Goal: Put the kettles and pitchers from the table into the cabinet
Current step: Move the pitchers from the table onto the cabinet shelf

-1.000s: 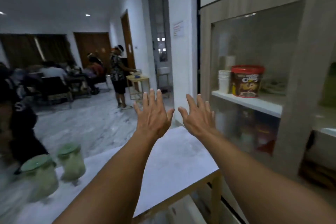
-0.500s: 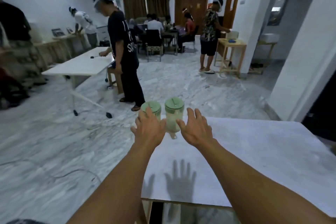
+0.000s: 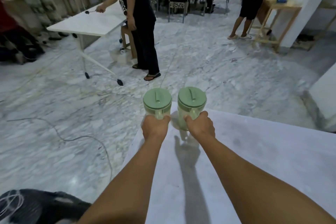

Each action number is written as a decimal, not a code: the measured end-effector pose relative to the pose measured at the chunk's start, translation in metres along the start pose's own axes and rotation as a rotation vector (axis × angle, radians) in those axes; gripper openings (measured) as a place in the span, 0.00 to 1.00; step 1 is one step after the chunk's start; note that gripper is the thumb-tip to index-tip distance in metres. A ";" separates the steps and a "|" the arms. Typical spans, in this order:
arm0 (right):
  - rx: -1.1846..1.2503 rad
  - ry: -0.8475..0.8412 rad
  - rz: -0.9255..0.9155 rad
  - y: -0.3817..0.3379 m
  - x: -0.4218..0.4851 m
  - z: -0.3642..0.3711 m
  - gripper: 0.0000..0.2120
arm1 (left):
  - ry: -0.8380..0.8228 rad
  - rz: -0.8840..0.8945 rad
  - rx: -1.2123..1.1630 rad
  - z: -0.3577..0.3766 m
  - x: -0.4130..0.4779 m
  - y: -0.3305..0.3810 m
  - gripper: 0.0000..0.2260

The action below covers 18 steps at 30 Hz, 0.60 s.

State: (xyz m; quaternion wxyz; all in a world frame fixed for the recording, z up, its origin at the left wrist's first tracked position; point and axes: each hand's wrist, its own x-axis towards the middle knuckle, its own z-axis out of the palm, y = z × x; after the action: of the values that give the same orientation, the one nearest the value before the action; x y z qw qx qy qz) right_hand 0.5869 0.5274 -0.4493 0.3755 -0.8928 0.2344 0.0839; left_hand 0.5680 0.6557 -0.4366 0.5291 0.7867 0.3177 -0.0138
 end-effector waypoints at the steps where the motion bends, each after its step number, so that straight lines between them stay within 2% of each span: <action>1: 0.001 -0.004 0.007 0.000 0.007 0.004 0.28 | 0.001 -0.020 -0.019 0.005 0.006 -0.001 0.18; 6: 0.015 0.009 -0.013 0.005 0.024 0.017 0.21 | 0.021 -0.025 -0.030 0.015 0.025 -0.011 0.10; 12: 0.132 0.085 -0.012 0.006 0.013 -0.002 0.19 | 0.011 -0.013 -0.095 0.012 0.017 -0.001 0.14; 18: 0.226 0.327 0.020 0.017 -0.038 -0.070 0.18 | -0.140 0.146 -0.155 0.013 -0.031 0.034 0.16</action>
State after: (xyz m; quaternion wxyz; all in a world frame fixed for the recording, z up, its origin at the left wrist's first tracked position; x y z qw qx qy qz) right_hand 0.5434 0.4808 -0.3989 0.4296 -0.8442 0.3090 -0.0854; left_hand 0.5646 0.6216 -0.4028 0.6089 0.7616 0.2218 -0.0056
